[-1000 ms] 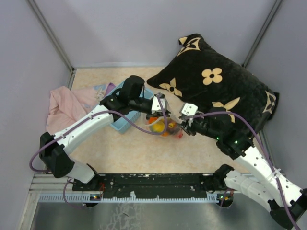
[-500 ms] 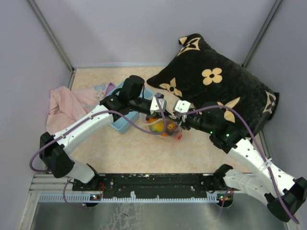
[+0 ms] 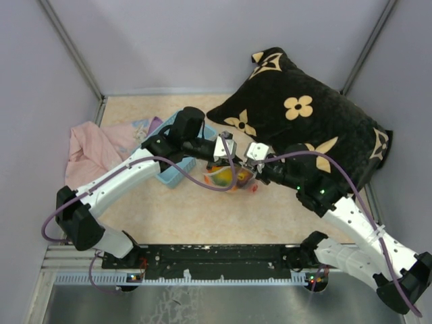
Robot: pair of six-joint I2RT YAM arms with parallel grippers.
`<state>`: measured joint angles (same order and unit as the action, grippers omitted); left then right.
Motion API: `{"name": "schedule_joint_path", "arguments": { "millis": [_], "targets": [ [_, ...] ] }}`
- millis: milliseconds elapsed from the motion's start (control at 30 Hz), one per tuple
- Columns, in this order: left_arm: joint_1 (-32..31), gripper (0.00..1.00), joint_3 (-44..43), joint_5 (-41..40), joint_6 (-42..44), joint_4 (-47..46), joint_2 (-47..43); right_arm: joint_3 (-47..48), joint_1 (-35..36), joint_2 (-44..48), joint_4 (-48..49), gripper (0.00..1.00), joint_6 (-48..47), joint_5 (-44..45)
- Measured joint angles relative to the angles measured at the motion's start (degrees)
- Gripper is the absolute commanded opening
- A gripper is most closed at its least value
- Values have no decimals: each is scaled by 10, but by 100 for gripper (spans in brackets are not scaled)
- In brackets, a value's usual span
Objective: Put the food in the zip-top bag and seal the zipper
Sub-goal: Zip the zipper food storage bag at the center of the board.
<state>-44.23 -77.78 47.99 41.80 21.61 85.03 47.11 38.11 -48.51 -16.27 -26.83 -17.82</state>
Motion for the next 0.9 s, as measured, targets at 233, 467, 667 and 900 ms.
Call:
{"name": "schedule_joint_path", "arguments": {
  "millis": [233,467,667,900],
  "targets": [
    [-3,4,0,-30,0,1,0,10,0,28,-49,0,-3,53],
    [-1,5,0,-57,0,18,-1,20,-9,58,-100,0,-6,87],
    [13,4,0,-78,-3,41,-13,26,-12,77,-125,0,-1,94],
    [20,2,-4,-66,-4,68,-16,47,-16,72,-136,47,10,44]
  ]
}}
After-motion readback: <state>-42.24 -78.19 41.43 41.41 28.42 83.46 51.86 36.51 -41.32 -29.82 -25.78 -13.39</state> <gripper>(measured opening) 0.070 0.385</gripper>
